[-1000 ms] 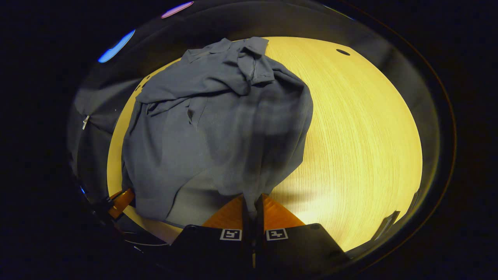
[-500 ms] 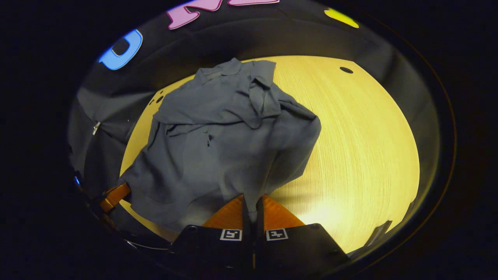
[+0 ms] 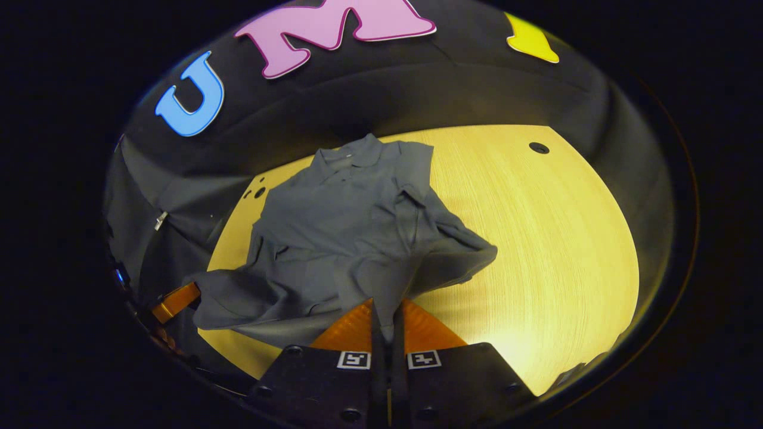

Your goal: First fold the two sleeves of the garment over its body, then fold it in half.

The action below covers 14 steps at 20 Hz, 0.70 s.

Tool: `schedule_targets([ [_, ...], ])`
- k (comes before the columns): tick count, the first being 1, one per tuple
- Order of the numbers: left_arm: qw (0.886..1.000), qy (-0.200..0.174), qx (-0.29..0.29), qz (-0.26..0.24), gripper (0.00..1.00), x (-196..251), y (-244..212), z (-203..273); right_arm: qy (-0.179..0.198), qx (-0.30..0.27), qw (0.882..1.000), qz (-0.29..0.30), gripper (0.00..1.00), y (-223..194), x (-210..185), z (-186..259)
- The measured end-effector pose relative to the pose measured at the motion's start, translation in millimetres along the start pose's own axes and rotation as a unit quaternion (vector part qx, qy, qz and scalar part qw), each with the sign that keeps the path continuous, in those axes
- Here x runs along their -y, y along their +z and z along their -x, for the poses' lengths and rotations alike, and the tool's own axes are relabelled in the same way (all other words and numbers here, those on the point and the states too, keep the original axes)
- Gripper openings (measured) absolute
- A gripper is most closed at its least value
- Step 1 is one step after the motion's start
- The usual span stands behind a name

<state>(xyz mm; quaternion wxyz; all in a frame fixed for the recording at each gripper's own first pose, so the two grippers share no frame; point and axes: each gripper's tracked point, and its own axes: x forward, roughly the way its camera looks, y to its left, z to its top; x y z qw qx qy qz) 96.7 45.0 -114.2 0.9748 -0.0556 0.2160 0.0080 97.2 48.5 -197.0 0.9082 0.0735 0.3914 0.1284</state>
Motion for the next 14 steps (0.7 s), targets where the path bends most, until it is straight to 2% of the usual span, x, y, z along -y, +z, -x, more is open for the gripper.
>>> schedule_targets([
  [5,0.999,-0.002,0.047,-0.015,0.05,6.2,50.7,-21.8,0.009,0.021,1.0,-0.008,0.07,34.1,0.0,-13.3],
  [14,0.996,0.004,0.083,-0.016,0.05,8.2,114.7,-84.4,0.029,0.065,0.997,-0.004,0.07,111.6,-8.6,-56.7],
])
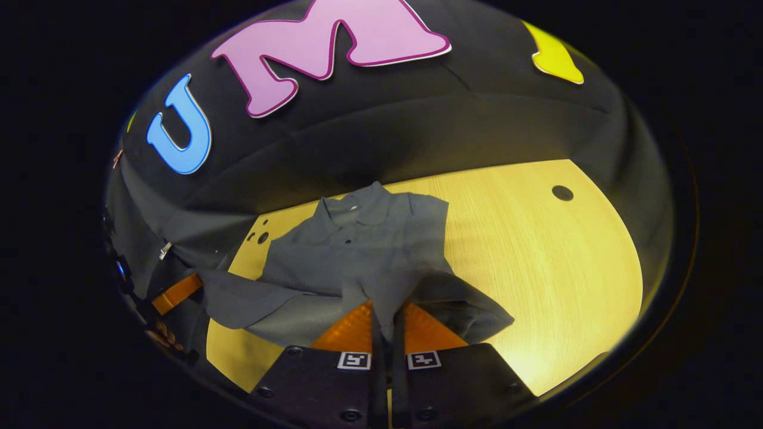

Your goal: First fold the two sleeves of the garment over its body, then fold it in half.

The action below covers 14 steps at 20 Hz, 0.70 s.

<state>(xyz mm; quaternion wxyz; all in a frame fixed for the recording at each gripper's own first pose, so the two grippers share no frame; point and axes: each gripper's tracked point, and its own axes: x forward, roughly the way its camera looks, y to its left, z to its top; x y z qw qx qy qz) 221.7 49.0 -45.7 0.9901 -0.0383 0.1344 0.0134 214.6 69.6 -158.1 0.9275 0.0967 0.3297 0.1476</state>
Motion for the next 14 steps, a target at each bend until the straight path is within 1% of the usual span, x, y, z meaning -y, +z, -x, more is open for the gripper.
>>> schedule_targets([
  [6,1.0,0.001,0.025,0.009,0.05,-4.7,30.4,-55.8,0.003,0.024,1.0,-0.008,0.07,37.1,0.1,-42.8],
  [12,0.999,0.001,0.027,0.022,0.05,-8.2,25.6,-119.6,-0.002,0.04,0.999,-0.009,0.07,61.0,9.7,-93.1],
  [14,0.998,-0.011,0.032,0.047,0.05,-7.0,26.0,-137.4,-0.005,0.041,0.999,-0.014,0.07,63.9,14.9,-107.5],
])
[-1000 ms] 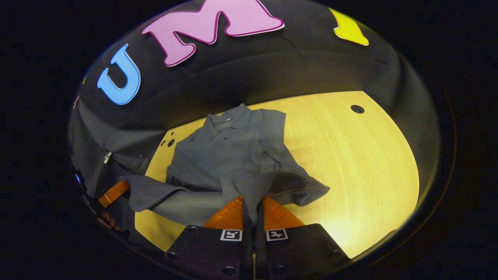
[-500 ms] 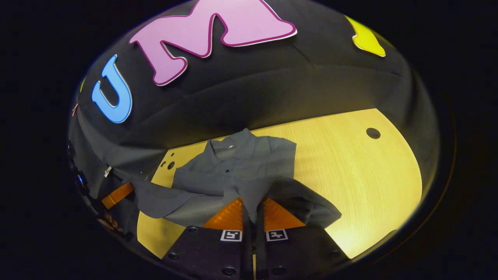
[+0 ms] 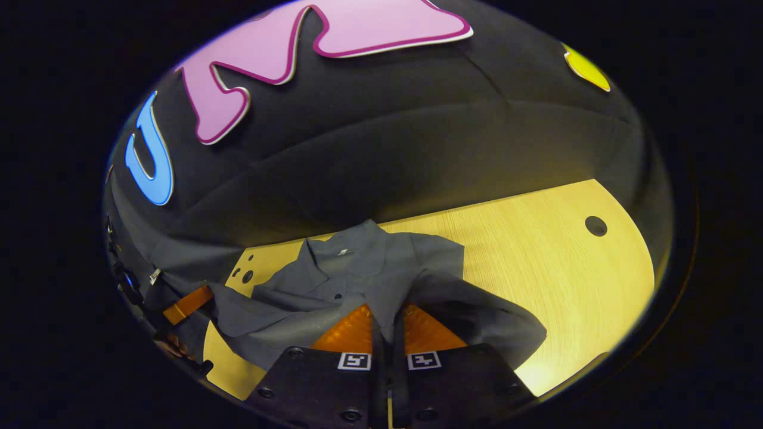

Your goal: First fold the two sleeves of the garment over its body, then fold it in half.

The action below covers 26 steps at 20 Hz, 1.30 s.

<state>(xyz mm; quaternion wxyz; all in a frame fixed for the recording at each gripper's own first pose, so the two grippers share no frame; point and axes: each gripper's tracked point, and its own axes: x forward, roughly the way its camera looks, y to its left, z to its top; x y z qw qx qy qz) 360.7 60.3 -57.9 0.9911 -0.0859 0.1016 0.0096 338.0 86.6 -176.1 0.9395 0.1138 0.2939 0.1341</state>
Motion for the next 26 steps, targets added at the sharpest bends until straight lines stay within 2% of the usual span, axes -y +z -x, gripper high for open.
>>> schedule_targets([
  [3,1.0,0.009,-0.014,0.018,0.05,-15.4,-17.7,-23.3,-0.008,-0.017,1.0,-0.023,0.07,-10.4,9.0,-21.0],
  [4,1.0,0.014,-0.019,0.019,0.09,-19.1,-22.8,-27.7,-0.01,-0.026,0.999,-0.032,0.07,-15.3,11.2,-27.7],
  [5,0.999,0.019,-0.023,0.021,0.05,-22.2,-27.5,-32.0,-0.012,-0.032,0.999,-0.038,0.09,-19.5,14.4,-34.1],
  [6,0.999,0.022,-0.027,0.023,0.07,-23.0,-32.2,-35.4,-0.016,-0.035,0.999,-0.039,0.09,-23.0,18.0,-39.8],
  [8,0.999,0.028,-0.035,0.018,0.11,-23.4,-36.1,-37.9,-0.036,-0.016,0.999,-0.019,0.16,-19.2,26.6,-44.7],
  [9,0.999,0.032,-0.039,0.011,0.12,-25.8,-39.3,-37.8,-0.048,-0.002,0.999,-0.004,0.13,-12.5,32.1,-43.1],
  [10,0.999,0.035,-0.041,0.004,0.15,-26.1,-38.1,-34.3,-0.052,0.009,0.999,0.001,0.15,-5.3,32.3,-39.0],
  [11,0.998,0.041,-0.037,-0.002,0.18,-26.1,-34.7,-32.3,-0.052,0.013,0.999,-0.002,0.25,-0.6,31.7,-34.4],
  [15,0.999,0.047,0.005,-0.008,0.81,-24.3,1.9,-2.2,-0.054,0.025,0.998,-0.007,0.78,9.0,29.7,-9.2],
  [16,0.999,0.046,0.011,-0.012,0.92,-24.0,11.0,10.8,-0.058,0.031,0.998,0.0,0.9,9.9,30.1,-1.3],
  [18,0.998,0.05,0.026,-0.032,0.96,-23.1,23.7,34.7,-0.065,0.046,0.997,0.007,0.95,14.8,29.5,22.1],
  [21,0.993,0.063,0.064,-0.071,0.96,-19.4,47.1,87.5,-0.074,0.072,0.995,0.012,0.99,21.2,26.7,63.7],
  [26,0.987,0.071,0.111,-0.093,0.96,-12.1,58.5,181.8,-0.095,0.119,0.988,0.035,0.99,24.0,24.4,138.5],
])
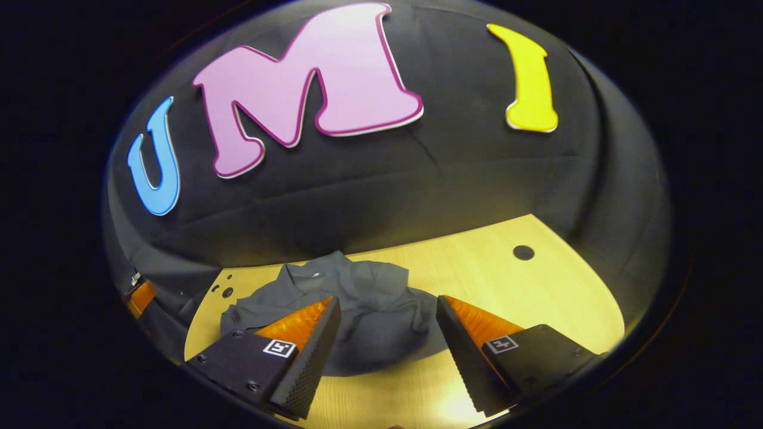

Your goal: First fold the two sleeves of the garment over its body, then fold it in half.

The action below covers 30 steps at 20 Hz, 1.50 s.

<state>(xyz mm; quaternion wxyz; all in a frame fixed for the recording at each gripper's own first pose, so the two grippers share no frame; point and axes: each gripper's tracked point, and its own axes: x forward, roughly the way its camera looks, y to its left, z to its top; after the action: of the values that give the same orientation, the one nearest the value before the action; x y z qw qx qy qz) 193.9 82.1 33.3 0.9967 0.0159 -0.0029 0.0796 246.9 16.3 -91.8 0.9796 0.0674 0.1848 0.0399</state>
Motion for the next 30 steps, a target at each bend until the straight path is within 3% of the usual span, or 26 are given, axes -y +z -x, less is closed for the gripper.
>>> schedule_targets([
  [3,0.999,-0.013,0.001,0.034,0.96,4.9,-1.2,50.3,-0.013,0.016,1.0,0.005,0.98,5.2,10.6,43.2],
  [7,0.998,-0.006,-0.003,0.056,0.96,-21.6,-12.7,100.9,-0.02,0.029,0.999,0.001,0.98,3.3,19.3,100.2],
  [12,0.998,0.012,0.017,0.06,0.96,-48.9,-17.9,153.4,-0.012,0.043,0.999,0.014,0.99,-17.7,14.4,163.0],
  [20,0.998,-0.01,0.05,0.021,0.96,-52.8,-28.7,222.6,0.007,0.084,0.995,0.055,0.99,-50.1,-10.0,224.8],
  [25,0.998,-0.052,0.021,0.017,0.92,-18.6,-56.4,250.2,0.028,0.026,0.997,0.063,0.99,-114.6,-31.9,234.1],
  [26,0.998,-0.06,0.016,0.019,0.96,-12.3,-61.7,251.5,0.032,0.016,0.998,0.06,0.99,-121.8,-36.9,235.9],
  [28,0.997,-0.07,0.003,0.031,0.92,-1.2,-71.4,256.9,0.038,0.005,0.997,0.063,0.99,-133.2,-44.5,244.1],
  [30,0.996,-0.077,-0.004,0.042,0.96,5.8,-77.3,259.3,0.043,-0.004,0.997,0.067,0.99,-144.7,-50.0,248.6],
])
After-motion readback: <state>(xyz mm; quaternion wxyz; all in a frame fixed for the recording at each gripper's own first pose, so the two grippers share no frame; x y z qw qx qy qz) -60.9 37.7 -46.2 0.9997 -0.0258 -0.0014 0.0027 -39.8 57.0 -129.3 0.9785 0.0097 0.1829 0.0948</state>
